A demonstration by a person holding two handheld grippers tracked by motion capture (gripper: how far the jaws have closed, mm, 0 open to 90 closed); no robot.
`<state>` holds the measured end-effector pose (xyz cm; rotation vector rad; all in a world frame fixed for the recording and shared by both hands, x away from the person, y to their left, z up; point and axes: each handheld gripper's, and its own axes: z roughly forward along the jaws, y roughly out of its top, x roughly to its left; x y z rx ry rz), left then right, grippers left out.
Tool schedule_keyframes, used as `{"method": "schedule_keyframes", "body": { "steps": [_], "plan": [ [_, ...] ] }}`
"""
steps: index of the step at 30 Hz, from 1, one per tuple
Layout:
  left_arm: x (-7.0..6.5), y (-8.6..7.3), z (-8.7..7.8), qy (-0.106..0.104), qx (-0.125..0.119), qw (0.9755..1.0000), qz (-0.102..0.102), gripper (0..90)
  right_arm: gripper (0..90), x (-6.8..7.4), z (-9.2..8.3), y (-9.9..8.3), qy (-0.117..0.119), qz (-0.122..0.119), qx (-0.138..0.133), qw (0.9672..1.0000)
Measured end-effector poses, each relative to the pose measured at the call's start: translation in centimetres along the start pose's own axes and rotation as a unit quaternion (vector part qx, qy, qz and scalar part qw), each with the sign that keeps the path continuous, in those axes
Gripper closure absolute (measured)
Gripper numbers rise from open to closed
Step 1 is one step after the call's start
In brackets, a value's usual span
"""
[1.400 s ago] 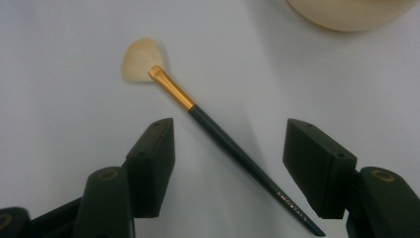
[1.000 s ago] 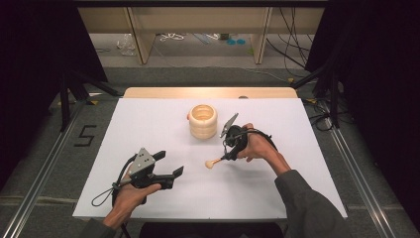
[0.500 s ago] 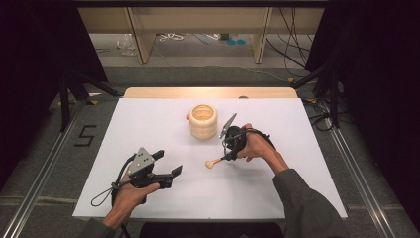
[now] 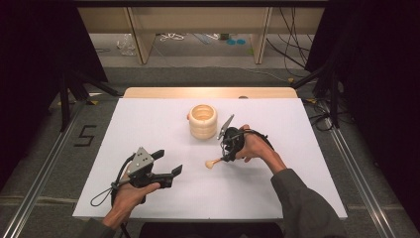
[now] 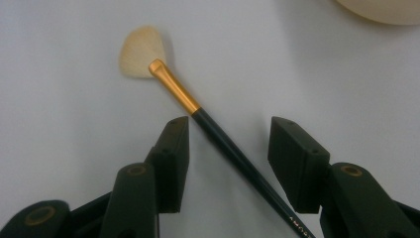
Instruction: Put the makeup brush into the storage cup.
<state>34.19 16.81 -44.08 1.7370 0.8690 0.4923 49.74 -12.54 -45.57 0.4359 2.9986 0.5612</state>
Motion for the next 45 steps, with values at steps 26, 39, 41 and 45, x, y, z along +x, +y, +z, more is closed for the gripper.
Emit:
{"method": "schedule_keyframes", "body": {
  "steps": [26,39,41,45],
  "plan": [
    [-0.17,-0.06,0.09,-0.003,0.003,1.0,0.004,15.9,60.3,-0.4,0.45,0.13,0.005,-0.002,0.023,0.9997],
    [-0.16,-0.1,0.14,-0.004,0.005,1.0,0.005,15.9,64.4,-0.41,0.51,0.45,0.004,-0.009,0.039,0.9992],
    [-0.23,-0.12,0.12,-0.003,0.005,1.0,0.001,15.9,64.9,-0.38,0.51,0.46,0.003,-0.012,0.039,0.9992],
    [-0.18,-0.12,0.14,-0.003,0.005,1.0,0.004,15.9,65.6,-0.43,0.53,0.39,0.007,-0.008,0.037,0.9993]
  ]
}}
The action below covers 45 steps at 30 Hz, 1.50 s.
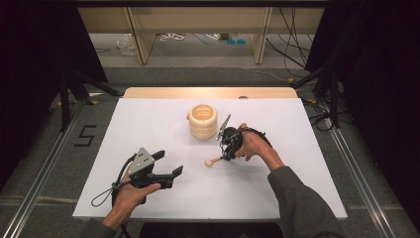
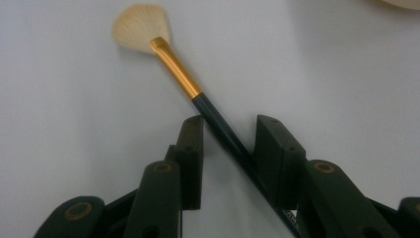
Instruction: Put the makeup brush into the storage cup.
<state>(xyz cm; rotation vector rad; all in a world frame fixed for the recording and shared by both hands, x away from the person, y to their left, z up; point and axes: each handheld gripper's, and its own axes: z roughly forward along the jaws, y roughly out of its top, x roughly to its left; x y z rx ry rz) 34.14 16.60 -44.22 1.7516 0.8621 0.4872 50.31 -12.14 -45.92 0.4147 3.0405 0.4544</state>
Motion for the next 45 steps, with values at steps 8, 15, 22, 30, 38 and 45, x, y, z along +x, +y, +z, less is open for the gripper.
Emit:
{"method": "schedule_keyframes", "body": {
  "steps": [8,15,22,30,38,45],
  "plan": [
    [0.0,-0.1,0.1,-0.001,-0.002,1.0,-0.004,15.9,67.8,0.0,0.0,0.1,-0.007,0.0,0.007,0.9999],
    [0.0,0.0,0.0,0.004,-0.001,1.0,-0.006,15.9,74.4,0.2,0.0,0.2,0.001,0.001,0.007,1.0],
    [0.0,0.0,0.0,0.002,-0.001,1.0,-0.002,15.9,77.8,0.0,0.0,0.3,-0.004,-0.011,0.015,0.9998],
    [0.0,0.0,0.0,0.003,0.0,1.0,-0.001,15.9,79.2,0.1,0.0,0.8,-0.003,-0.013,0.036,0.9993],
    [0.0,0.0,0.0,0.002,0.0,1.0,-0.001,16.0,80.2,0.2,0.0,1.0,-0.003,-0.015,0.044,0.9989],
    [0.1,0.0,0.0,0.0,0.001,1.0,0.005,16.0,81.5,0.2,0.1,1.2,-0.004,-0.016,0.049,0.9986]
  ]
}}
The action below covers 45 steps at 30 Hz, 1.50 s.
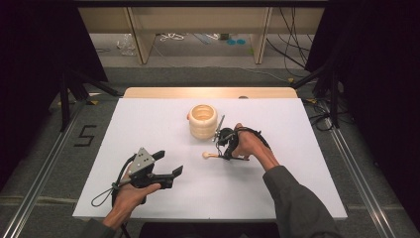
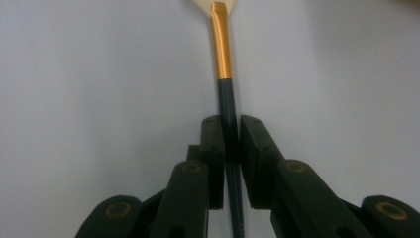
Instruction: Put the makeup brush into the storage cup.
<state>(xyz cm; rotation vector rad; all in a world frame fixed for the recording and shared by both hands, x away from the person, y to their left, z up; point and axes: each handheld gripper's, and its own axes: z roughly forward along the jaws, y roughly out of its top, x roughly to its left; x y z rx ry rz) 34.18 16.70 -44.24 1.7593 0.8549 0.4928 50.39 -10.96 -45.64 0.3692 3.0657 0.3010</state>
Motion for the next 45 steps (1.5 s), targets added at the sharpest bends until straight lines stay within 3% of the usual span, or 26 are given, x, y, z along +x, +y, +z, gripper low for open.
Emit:
{"method": "schedule_keyframes", "body": {
  "steps": [1,10,11,16,27,33,37,41,45],
  "plan": [
    [-0.1,0.0,0.0,0.002,0.0,1.0,-0.007,16.0,81.7,0.0,0.0,0.0,0.0,0.001,0.002,1.0],
    [0.0,0.0,0.0,0.001,0.001,1.0,0.0,16.0,83.4,0.1,0.0,0.2,-0.001,0.004,0.005,1.0],
    [-0.1,0.0,0.0,0.002,0.002,1.0,-0.007,16.0,83.4,0.1,0.0,0.2,-0.001,0.004,0.005,1.0],
    [-0.1,0.0,0.0,0.0,0.002,1.0,-0.003,16.0,83.5,0.2,0.0,0.3,-0.003,0.018,0.012,0.9998],
    [0.0,0.0,0.1,0.0,0.0,1.0,-0.005,16.0,83.6,0.3,-0.1,0.3,-0.006,0.021,0.006,0.9998],
    [-0.2,0.0,0.1,-0.001,0.001,1.0,-0.008,16.0,83.6,0.6,-1.4,0.2,-0.012,0.016,-0.031,0.9993],
    [-0.1,0.0,0.1,0.0,-0.001,1.0,-0.006,16.0,83.6,1.3,-2.6,0.0,-0.008,0.032,-0.082,0.996],
    [-0.1,0.0,0.1,-0.001,0.0,1.0,-0.001,16.0,83.6,1.8,-3.8,-0.5,-0.009,0.034,-0.143,0.9891],
    [0.0,0.0,0.1,0.002,-0.002,0.9999,-0.01,16.0,83.6,2.4,-5.2,-1.4,-0.022,0.036,-0.201,0.9787]
  ]
}}
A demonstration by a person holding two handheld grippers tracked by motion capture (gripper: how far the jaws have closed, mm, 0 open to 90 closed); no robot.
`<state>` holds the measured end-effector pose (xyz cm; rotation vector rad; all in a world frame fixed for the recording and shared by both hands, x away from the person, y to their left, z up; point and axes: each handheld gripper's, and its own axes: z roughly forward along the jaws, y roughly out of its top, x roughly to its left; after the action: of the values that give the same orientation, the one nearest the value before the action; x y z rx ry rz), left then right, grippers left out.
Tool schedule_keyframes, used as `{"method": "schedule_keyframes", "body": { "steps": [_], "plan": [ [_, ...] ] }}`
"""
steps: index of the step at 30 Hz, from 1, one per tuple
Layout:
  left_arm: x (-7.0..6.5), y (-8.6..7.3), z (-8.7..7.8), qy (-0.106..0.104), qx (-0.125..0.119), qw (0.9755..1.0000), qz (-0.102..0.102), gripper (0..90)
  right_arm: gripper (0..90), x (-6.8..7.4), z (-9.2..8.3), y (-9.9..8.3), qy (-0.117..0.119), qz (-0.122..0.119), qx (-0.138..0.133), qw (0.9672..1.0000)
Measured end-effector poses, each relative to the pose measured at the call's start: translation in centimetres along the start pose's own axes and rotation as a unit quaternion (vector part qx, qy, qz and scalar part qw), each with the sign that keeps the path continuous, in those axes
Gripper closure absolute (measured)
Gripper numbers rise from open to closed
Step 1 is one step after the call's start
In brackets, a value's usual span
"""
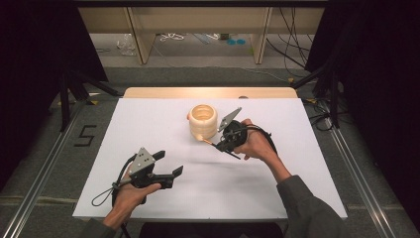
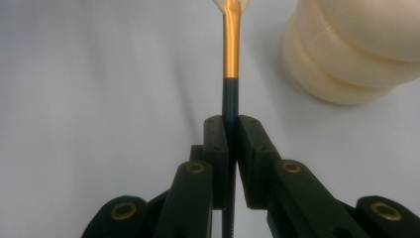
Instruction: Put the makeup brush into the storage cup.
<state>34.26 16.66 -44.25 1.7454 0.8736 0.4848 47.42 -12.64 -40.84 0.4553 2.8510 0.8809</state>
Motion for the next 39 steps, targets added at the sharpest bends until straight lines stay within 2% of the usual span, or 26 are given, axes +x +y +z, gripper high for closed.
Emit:
{"method": "schedule_keyframes", "body": {
  "steps": [1,3,6,8,9,12,13,16,19,20,22,23,25,28,30,32,36,38,39],
  "plan": [
    [0.0,0.0,0.0,-0.002,-0.002,1.0,-0.003,16.0,83.6,0.1,-0.3,-0.2,-0.006,0.007,-0.016,0.9998],
    [0.1,0.0,-0.1,0.001,-0.001,1.0,0.003,16.0,83.6,0.4,-0.8,-0.6,-0.011,0.01,-0.034,0.9993],
    [0.0,0.0,0.0,-0.004,-0.003,1.0,0.006,16.0,83.6,0.8,-1.3,-1.4,-0.019,0.023,-0.067,0.9973],
    [0.0,0.0,0.0,0.0,0.001,1.0,0.005,16.0,83.6,1.1,-1.5,-1.9,-0.024,0.032,-0.082,0.9958],
    [0.0,0.0,0.0,0.0,0.002,1.0,0.009,16.0,83.5,1.2,-1.6,-2.1,-0.019,0.036,-0.086,0.9954],
    [0.0,0.0,0.1,0.0,-0.001,1.0,0.001,16.0,83.6,1.5,-1.9,-2.6,-0.028,0.03,-0.099,0.9942],
    [0.0,0.0,0.0,-0.001,0.0,1.0,0.008,16.0,83.6,1.6,-2.1,-2.8,-0.026,0.038,-0.112,0.9926],
    [-0.1,-0.1,0.0,-0.003,-0.001,1.0,0.0,16.0,83.5,1.8,-2.5,-3.4,-0.028,0.047,-0.131,0.9898],
    [-0.2,0.0,0.0,-0.007,-0.002,0.9999,0.008,16.0,83.5,2.2,-2.6,-4.0,-0.023,0.055,-0.15,0.9869],
    [-0.2,0.0,0.0,-0.005,0.0,1.0,0.005,16.0,83.6,2.3,-2.6,-4.1,-0.024,0.058,-0.155,0.9859],
    [-0.2,0.0,0.1,-0.009,-0.004,0.9999,0.007,16.0,83.6,2.4,-2.6,-4.2,-0.025,0.066,-0.176,0.982],
    [-0.2,0.0,0.1,-0.009,-0.004,0.9999,0.006,15.9,83.6,2.5,-2.8,-4.1,-0.019,0.072,-0.178,0.9813],
    [-0.2,0.0,0.0,-0.006,-0.001,1.0,0.007,16.0,83.5,2.7,-3.0,-4.0,-0.022,0.068,-0.195,0.9783],
    [-0.2,0.0,0.0,-0.008,-0.001,1.0,0.004,16.0,83.6,3.1,-3.1,-3.9,-0.024,0.069,-0.202,0.9767],
    [-0.2,0.0,0.0,-0.008,-0.001,0.9999,0.007,16.0,83.6,3.1,-3.1,-4.0,-0.032,0.07,-0.214,0.9738],
    [-0.2,0.0,0.0,-0.008,-0.001,1.0,0.006,15.9,83.6,3.2,-3.3,-4.2,-0.021,0.08,-0.215,0.973],
    [-0.2,0.0,0.1,-0.009,0.0,0.9999,0.007,15.9,83.6,3.3,-3.4,-4.6,-0.026,0.084,-0.22,0.9715],
    [-0.3,0.0,0.1,-0.009,0.0,0.9999,0.005,16.0,83.6,3.4,-3.3,-4.6,-0.032,0.087,-0.228,0.9693],
    [-0.3,0.0,0.1,-0.009,0.0,0.9999,0.006,16.0,83.6,3.4,-3.5,-4.7,-0.032,0.088,-0.226,0.9695]
  ]
}}
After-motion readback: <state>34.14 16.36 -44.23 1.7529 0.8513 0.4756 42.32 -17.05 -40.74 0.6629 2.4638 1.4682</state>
